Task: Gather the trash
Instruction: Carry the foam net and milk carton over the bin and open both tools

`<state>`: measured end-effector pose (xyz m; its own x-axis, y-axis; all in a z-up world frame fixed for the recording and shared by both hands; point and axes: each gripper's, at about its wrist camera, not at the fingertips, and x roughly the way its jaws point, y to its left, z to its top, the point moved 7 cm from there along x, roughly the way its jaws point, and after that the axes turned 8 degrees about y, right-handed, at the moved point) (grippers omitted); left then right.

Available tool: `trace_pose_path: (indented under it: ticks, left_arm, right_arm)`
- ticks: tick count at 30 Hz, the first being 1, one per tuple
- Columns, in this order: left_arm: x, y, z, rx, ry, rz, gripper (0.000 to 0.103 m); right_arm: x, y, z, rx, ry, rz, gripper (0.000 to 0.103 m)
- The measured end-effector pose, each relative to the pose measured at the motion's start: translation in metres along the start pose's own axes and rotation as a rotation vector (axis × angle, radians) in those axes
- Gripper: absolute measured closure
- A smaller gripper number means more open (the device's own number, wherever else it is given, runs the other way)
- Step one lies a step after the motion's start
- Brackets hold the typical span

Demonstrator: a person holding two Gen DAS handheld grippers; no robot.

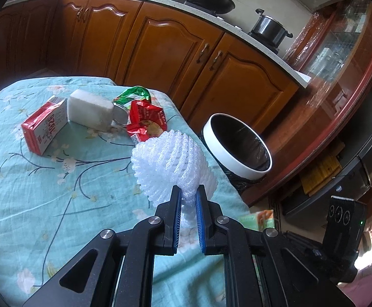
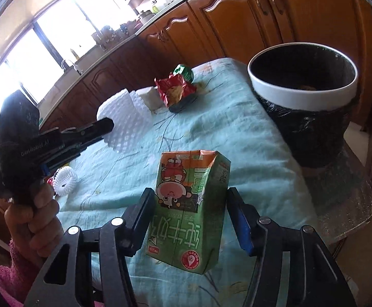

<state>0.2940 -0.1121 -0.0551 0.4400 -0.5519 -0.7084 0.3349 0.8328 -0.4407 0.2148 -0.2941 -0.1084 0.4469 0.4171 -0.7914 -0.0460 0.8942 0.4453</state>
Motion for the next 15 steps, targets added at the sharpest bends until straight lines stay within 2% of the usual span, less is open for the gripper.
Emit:
trace_pose_path:
  ticks: [8,15]
  left_arm:
    - [0.038,-0.038,0.027,0.08,0.033,-0.016,0.094]
    - [0.081,-0.068,0.059,0.142,0.065,-0.024,0.094]
  right_arm:
    - [-0.032,-0.055,0.056,0.047,-0.114,-0.049,0.045]
    - [-0.038,-0.094,0.101,0.069,-0.158,-0.088,0.045]
